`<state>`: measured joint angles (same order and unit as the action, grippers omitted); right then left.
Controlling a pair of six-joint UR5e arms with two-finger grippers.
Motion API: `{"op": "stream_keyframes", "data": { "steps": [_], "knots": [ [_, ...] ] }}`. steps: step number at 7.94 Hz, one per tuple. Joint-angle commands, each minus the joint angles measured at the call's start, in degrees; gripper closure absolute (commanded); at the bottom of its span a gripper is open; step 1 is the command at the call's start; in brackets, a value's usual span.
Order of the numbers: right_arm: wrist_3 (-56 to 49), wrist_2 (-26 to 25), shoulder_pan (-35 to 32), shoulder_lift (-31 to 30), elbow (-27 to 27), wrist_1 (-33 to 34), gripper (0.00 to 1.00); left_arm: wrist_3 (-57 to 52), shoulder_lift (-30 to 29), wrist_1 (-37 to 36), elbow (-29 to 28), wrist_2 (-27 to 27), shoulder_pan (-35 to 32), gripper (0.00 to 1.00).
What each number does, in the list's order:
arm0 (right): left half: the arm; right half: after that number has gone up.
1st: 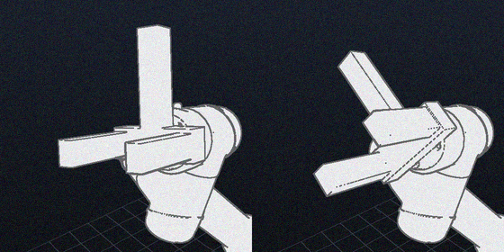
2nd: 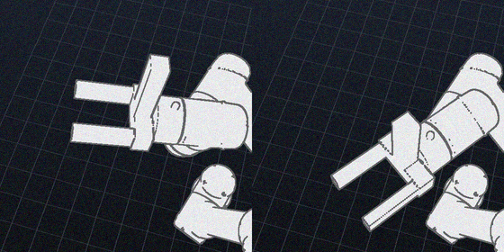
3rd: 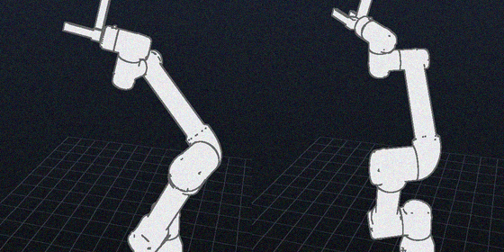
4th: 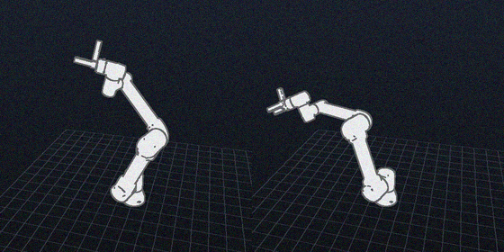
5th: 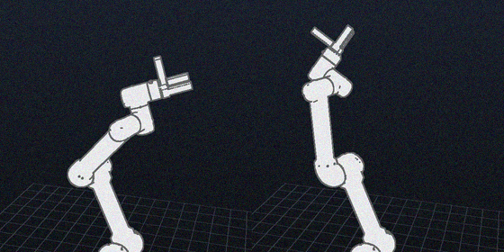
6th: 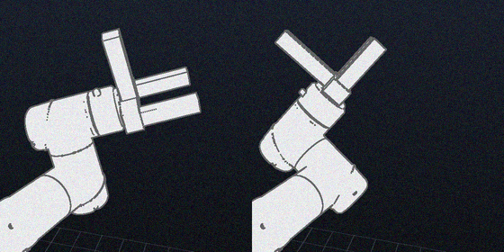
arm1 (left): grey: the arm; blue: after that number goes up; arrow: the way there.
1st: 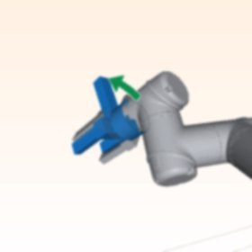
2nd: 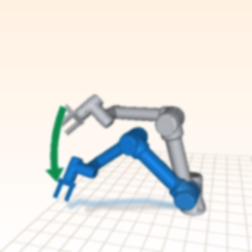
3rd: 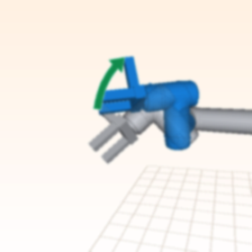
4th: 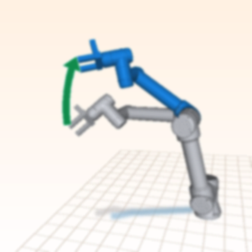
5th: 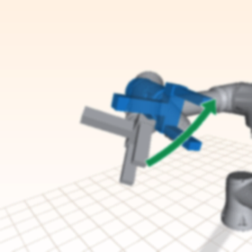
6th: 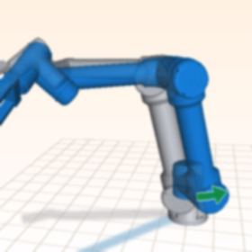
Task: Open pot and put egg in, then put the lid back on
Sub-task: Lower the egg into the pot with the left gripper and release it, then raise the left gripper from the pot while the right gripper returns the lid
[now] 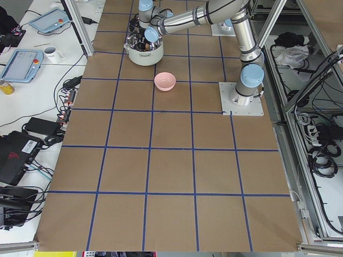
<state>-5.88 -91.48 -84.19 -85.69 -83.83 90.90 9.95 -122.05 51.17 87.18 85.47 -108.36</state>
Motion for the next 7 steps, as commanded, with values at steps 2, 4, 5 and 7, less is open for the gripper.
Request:
{"op": "stream_keyframes", "data": {
  "steps": [2, 4, 5, 7],
  "knots": [
    [0.60, 0.78, -0.01, -0.01, -0.02, 0.15, 1.00, -0.10, -0.39, -0.19, -0.08, 0.05, -0.01, 0.47],
    [0.87, 0.60, -0.10, -0.10, -0.10, 0.15, 1.00, -0.02, -0.12, -0.45, -0.17, -0.04, -0.01, 0.17],
    [0.35, 0.60, -0.01, 0.08, -0.10, 0.15, 1.00, 0.24, 0.57, -0.45, -0.17, -0.30, -0.01, 0.00],
    [0.08, 0.60, -0.01, -0.01, -0.36, -0.55, 1.00, 0.77, 3.81, 0.33, -0.61, -0.57, -0.01, 0.00]
  ]
}}
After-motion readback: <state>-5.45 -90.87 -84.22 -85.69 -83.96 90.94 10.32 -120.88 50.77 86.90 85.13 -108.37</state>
